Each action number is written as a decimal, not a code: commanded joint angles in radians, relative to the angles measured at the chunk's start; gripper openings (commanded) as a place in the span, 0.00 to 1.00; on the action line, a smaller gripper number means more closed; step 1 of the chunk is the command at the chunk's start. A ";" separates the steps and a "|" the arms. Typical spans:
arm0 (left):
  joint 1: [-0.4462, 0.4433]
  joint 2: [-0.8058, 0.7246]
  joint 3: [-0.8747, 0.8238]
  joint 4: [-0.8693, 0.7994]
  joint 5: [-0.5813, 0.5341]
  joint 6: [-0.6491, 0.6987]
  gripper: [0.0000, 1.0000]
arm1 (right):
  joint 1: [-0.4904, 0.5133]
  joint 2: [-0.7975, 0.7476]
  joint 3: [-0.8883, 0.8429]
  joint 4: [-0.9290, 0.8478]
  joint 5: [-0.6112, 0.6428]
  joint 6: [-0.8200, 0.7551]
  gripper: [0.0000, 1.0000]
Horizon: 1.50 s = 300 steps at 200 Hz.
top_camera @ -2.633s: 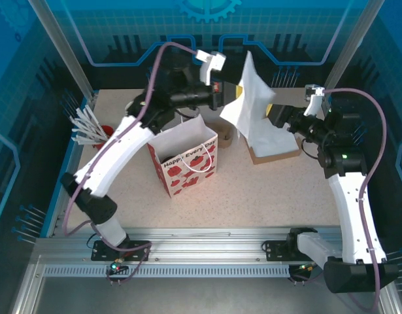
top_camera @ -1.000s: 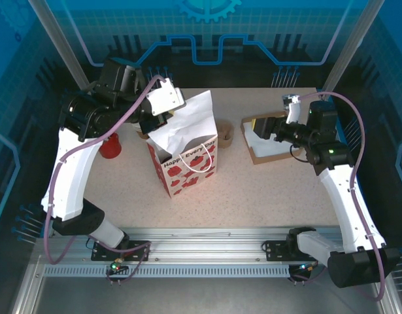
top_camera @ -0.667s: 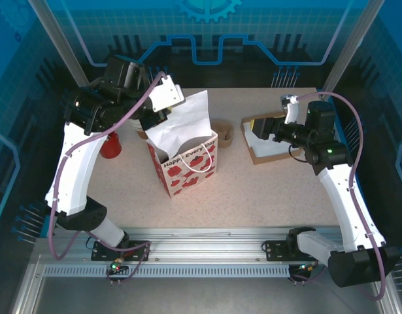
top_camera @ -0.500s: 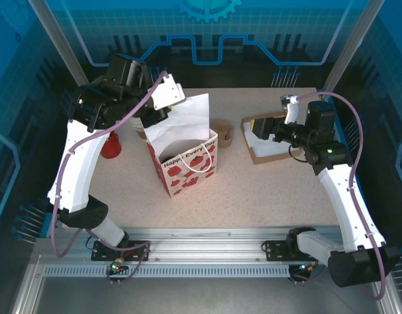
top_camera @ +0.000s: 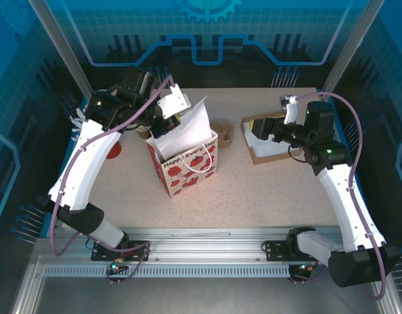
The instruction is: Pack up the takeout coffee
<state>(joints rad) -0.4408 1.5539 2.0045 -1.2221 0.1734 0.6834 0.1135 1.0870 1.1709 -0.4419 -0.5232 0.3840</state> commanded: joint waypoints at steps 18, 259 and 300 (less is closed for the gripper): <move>-0.002 -0.017 -0.102 0.033 0.039 -0.092 0.00 | 0.019 0.002 -0.024 0.011 0.011 -0.011 0.81; -0.019 -0.038 -0.234 0.148 0.061 -0.389 0.54 | 0.161 0.077 0.007 -0.052 0.210 -0.104 0.82; -0.022 0.028 -0.230 0.136 0.056 -0.390 0.41 | 0.165 0.060 -0.009 -0.055 0.221 -0.112 0.82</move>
<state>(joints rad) -0.4564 1.5745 1.7512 -1.0523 0.2310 0.3103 0.2642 1.1645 1.1519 -0.4828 -0.3172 0.2932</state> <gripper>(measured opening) 0.463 0.821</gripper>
